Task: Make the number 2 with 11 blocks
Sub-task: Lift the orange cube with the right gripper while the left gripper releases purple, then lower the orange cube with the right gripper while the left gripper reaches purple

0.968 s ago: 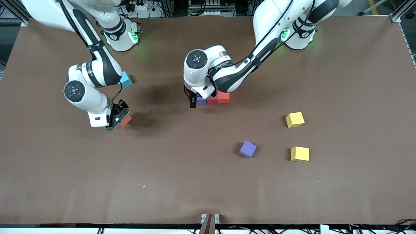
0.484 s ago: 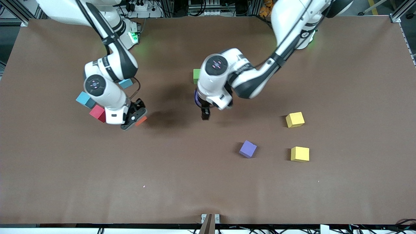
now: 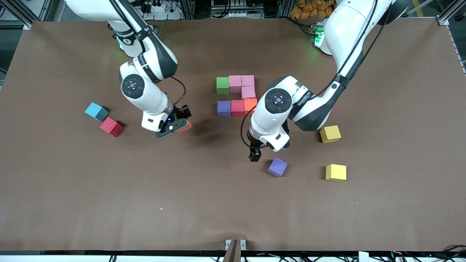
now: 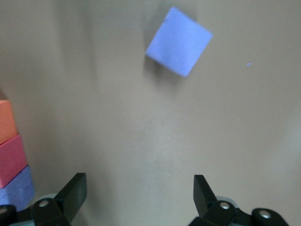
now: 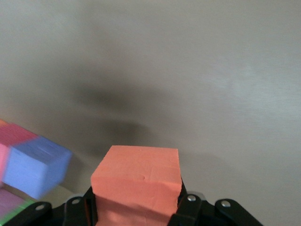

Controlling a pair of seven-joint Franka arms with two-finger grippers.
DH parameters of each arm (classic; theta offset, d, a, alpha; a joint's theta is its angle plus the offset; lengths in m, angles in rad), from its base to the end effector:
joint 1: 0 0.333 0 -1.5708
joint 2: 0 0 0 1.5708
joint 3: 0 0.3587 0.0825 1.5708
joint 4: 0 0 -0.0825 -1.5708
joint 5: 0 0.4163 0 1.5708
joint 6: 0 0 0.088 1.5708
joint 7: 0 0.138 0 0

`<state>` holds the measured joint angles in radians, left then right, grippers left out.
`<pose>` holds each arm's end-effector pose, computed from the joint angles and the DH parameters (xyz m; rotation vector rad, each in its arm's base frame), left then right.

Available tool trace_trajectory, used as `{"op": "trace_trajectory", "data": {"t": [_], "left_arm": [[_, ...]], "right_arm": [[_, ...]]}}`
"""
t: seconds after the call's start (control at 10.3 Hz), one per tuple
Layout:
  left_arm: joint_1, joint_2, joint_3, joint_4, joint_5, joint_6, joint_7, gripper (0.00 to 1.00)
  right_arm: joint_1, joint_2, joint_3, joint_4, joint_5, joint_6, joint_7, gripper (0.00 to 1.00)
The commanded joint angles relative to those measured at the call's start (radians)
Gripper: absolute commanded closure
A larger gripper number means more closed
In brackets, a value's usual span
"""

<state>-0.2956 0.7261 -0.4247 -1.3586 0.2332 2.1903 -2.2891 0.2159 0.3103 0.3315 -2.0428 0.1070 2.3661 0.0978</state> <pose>0.6626 -0.4609 0.3206 2.1004 2.0956 -0.0846 0.5406 0.3280 0.2884 -2.9193 -0.5280 0.0454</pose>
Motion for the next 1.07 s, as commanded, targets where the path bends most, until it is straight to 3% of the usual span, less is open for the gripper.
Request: {"op": "trace_trajectory", "data": {"t": [0.0, 0.29, 0.68, 0.97], "left_arm": [[-0.007, 0.042, 0.053, 0.076, -0.057, -0.017, 0.095, 0.00], [0.029, 0.077, 0.095, 0.104, -0.126, -0.020, 0.259, 0.00], [0.029, 0.104, 0.124, 0.102, -0.126, -0.033, 0.451, 0.00], [0.036, 0.114, 0.127, 0.101, -0.127, -0.116, 0.635, 0.00]], "right_arm": [[0.129, 0.133, -0.025, 0.143, 0.014, 0.005, 0.222, 0.61], [0.269, 0.225, -0.112, 0.246, 0.010, 0.013, 0.364, 0.60], [0.330, 0.288, -0.130, 0.289, 0.008, 0.034, 0.474, 0.61], [0.369, 0.317, -0.157, 0.300, 0.005, 0.047, 0.487, 0.61]]}}
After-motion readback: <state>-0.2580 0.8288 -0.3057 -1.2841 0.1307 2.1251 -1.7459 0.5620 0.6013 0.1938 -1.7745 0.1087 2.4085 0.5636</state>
